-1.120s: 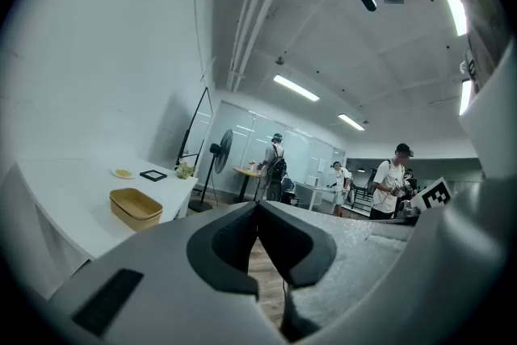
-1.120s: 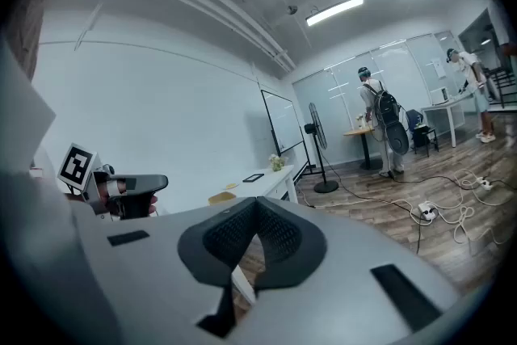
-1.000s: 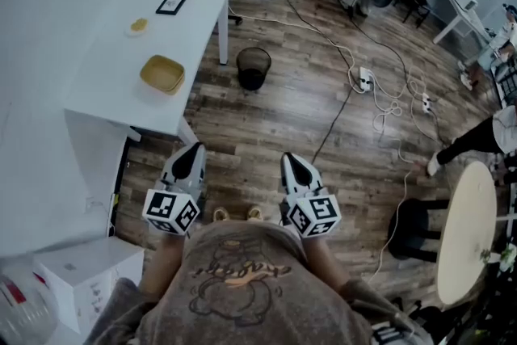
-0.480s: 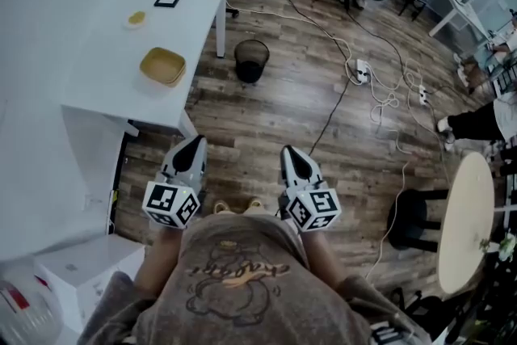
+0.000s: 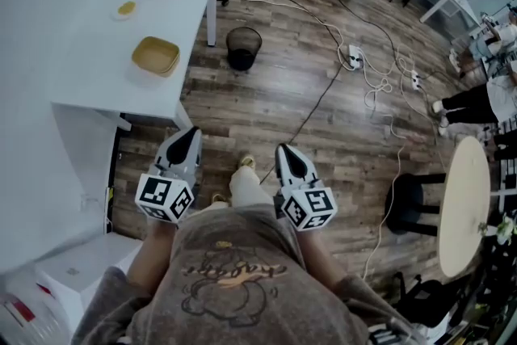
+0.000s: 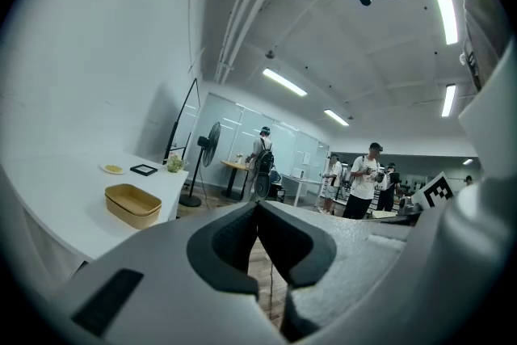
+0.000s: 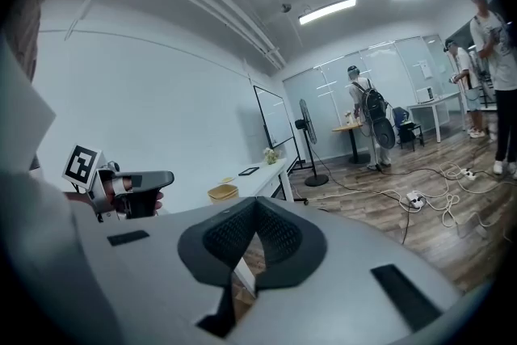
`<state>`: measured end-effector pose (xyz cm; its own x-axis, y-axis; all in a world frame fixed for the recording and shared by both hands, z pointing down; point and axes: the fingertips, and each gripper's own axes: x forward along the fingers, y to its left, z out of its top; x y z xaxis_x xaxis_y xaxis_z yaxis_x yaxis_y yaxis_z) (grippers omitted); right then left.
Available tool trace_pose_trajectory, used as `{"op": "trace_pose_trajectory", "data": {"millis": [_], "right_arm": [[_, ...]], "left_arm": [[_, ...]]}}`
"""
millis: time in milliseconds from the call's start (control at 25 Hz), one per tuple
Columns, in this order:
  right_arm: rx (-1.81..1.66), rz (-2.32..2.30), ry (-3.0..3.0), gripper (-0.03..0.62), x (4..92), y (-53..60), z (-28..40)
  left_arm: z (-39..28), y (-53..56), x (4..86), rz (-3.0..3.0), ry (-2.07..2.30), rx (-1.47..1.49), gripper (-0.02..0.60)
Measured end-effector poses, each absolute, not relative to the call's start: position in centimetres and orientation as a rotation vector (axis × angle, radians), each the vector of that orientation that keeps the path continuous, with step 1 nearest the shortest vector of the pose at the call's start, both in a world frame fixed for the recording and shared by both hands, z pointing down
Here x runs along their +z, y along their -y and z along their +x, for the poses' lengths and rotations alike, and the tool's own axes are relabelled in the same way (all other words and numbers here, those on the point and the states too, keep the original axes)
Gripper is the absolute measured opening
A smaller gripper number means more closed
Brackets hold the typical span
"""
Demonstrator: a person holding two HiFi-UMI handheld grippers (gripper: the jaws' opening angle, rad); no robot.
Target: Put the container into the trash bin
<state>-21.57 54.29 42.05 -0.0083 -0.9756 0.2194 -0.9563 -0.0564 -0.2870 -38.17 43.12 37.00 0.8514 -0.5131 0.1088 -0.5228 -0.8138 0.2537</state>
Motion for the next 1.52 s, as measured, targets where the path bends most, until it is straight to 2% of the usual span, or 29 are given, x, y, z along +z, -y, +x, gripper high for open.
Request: {"op": "trace_pose_trajectory", "data": {"millis": [640, 1520], "right_arm": [[-0.54, -2.184, -2.066, -0.002, 43.0, -47.7, -18.4], [-0.597, -2.122, -2.124, -0.002, 42.1, -28.8, -2.8]], "left_arm": [[-35.1, -35.9, 37.5, 2.78, 0.79, 0.042, 0.003], [-20.0, -17.7, 36.4, 2.723, 0.875, 0.056, 0.003]]}}
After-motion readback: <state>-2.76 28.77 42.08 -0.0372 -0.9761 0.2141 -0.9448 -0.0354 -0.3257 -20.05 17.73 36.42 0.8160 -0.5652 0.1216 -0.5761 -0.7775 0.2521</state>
